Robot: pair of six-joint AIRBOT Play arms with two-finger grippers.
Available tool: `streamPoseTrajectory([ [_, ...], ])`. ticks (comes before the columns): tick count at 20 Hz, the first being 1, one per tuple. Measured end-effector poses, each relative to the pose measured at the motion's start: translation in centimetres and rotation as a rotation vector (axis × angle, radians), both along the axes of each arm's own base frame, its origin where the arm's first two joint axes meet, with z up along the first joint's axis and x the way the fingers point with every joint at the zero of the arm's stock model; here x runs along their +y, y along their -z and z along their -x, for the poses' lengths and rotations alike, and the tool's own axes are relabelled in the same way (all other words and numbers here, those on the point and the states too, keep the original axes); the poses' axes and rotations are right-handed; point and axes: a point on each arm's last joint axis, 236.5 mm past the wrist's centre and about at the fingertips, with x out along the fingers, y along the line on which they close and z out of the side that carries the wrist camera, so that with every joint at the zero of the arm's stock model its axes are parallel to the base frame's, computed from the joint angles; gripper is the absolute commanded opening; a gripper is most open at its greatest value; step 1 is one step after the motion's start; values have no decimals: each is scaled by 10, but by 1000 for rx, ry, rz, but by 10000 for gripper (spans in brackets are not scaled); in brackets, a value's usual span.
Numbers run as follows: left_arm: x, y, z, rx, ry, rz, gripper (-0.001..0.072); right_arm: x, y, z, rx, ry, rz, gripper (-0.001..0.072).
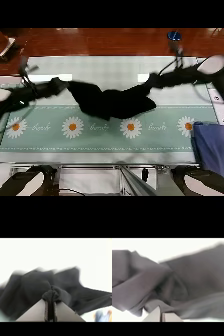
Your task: Fold the shirts.
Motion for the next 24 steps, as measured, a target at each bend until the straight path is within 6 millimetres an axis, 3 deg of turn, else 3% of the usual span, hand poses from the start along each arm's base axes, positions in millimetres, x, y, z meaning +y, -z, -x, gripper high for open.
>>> streamPoseTrajectory([
  [2,15,-89,-17,-204,-32,-16,23,-13,-91,-22,-223,20,28,22],
  [3,21,-131,-18,-298,-47,-26,23,-18,-137,-23,-328,26,39,22],
  [6,36,-251,4,-569,-87,-68,23,-35,-253,2,-607,60,79,22],
  [9,49,-338,48,-787,-143,-157,23,-54,-331,52,-818,109,130,22],
  [11,59,-376,83,-901,-200,-255,23,-71,-366,89,-928,156,181,22],
  [14,79,-406,133,-998,-321,-448,23,-101,-400,141,-1040,255,250,22],
  [17,102,-410,170,-994,-453,-636,23,-130,-409,181,-1066,350,324,23],
  [21,132,-387,191,-880,-582,-759,23,-160,-378,207,-932,422,418,23],
  [24,149,-341,180,-716,-598,-743,23,-170,-336,212,-773,423,466,23],
])
